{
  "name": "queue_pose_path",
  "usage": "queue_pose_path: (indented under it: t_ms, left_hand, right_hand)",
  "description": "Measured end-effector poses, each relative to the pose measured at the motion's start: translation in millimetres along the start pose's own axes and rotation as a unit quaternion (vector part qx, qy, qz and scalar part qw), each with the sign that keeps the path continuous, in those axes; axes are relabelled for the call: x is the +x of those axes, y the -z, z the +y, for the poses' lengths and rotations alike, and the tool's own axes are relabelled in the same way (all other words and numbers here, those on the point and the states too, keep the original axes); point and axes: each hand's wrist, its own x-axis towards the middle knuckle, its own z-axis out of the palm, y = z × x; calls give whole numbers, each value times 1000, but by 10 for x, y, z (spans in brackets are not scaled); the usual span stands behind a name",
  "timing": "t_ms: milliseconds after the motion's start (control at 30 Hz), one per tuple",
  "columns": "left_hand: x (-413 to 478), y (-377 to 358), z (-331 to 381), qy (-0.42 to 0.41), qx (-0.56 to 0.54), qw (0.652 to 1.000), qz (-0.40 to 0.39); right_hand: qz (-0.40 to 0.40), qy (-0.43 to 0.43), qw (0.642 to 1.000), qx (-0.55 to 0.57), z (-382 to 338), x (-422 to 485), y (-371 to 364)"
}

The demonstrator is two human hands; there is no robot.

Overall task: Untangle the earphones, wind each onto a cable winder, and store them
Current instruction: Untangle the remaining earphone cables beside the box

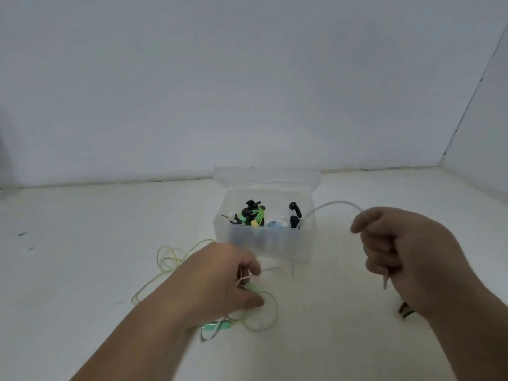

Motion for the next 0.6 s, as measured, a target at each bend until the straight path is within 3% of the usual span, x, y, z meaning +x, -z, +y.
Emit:
queue_pose_path:
  t_ms: [100,200,267,333,400,467,533,600]
  left_hand:
    - [2,-9,40,10,-28,998,46]
    - [3,-26,59,23,-86,991,105]
    - [2,-40,80,19,-122,983,139]
    - [2,-44,126,-1,-148,975,169]
    - [10,-35,196,-32,-154,968,198]
    - [19,-2,271,-67,-154,961,218]
    - [24,67,345,-90,-157,960,216]
    - [55,138,366,-94,-164,964,185]
  right_hand:
    - [33,23,943,-329,21,-65,-79]
    - [51,0,891,-451,79,-118,-153]
    - [65,68,888,-450,112,-160,-232]
    - [44,157,914,-371,135,-216,-316]
    - [-43,172,931,-319,198,-250,-429]
    - [-122,150,923,-333,305,-256,-549]
    - [-111,157,918,-348,309,-238,-596]
    - [-37,161,921,-352,242,-187,-562]
